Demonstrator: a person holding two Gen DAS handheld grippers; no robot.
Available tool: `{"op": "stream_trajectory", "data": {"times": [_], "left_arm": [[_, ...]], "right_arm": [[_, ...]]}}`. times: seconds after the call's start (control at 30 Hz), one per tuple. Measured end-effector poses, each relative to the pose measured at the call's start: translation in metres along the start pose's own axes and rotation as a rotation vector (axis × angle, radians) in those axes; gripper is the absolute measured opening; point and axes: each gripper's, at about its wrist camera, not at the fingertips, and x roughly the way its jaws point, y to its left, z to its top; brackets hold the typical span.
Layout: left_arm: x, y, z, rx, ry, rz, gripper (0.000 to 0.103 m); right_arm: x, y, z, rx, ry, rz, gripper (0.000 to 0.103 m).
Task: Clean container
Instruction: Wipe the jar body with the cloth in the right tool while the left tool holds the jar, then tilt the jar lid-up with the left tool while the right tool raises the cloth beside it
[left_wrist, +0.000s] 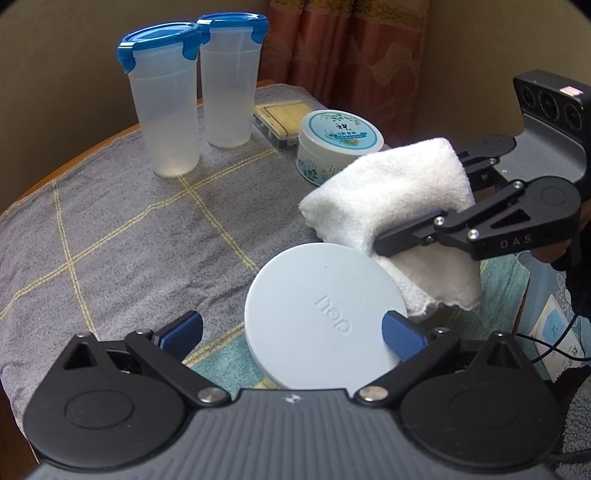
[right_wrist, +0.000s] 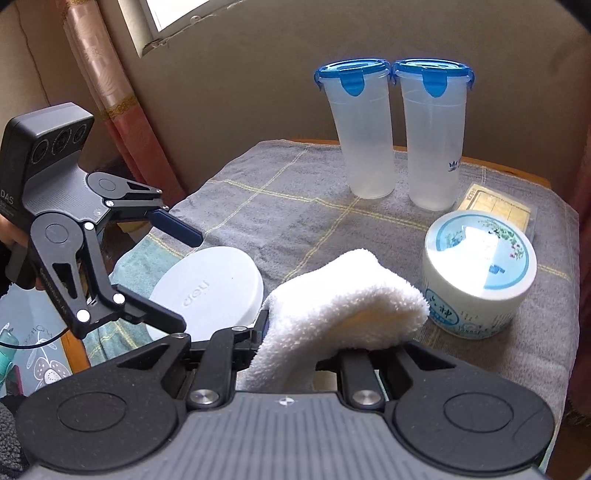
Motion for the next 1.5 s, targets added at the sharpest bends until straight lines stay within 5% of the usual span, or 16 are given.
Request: {"op": "stream_trajectory", "data": {"times": [0.4,1.2,1.5], "left_arm": [[-0.001,-0.003,0.0,0.002,0.001,0.018,0.103],[-0.005,-0.011,-0.002,0.007,-0.022,0.087,0.103],[-0.005,-0.005,-0.004,-0.078,-0.011,0.068,0.103]], "right_arm": [[-0.003,0.008,-0.019,0.013,0.016,0.028,0.02],[-0.013,0.086,-0.058,0.001,0.06,0.09,0.022],[-0.03,0.081,-0.06,0.037,0.024,0.048,0.022]]}}
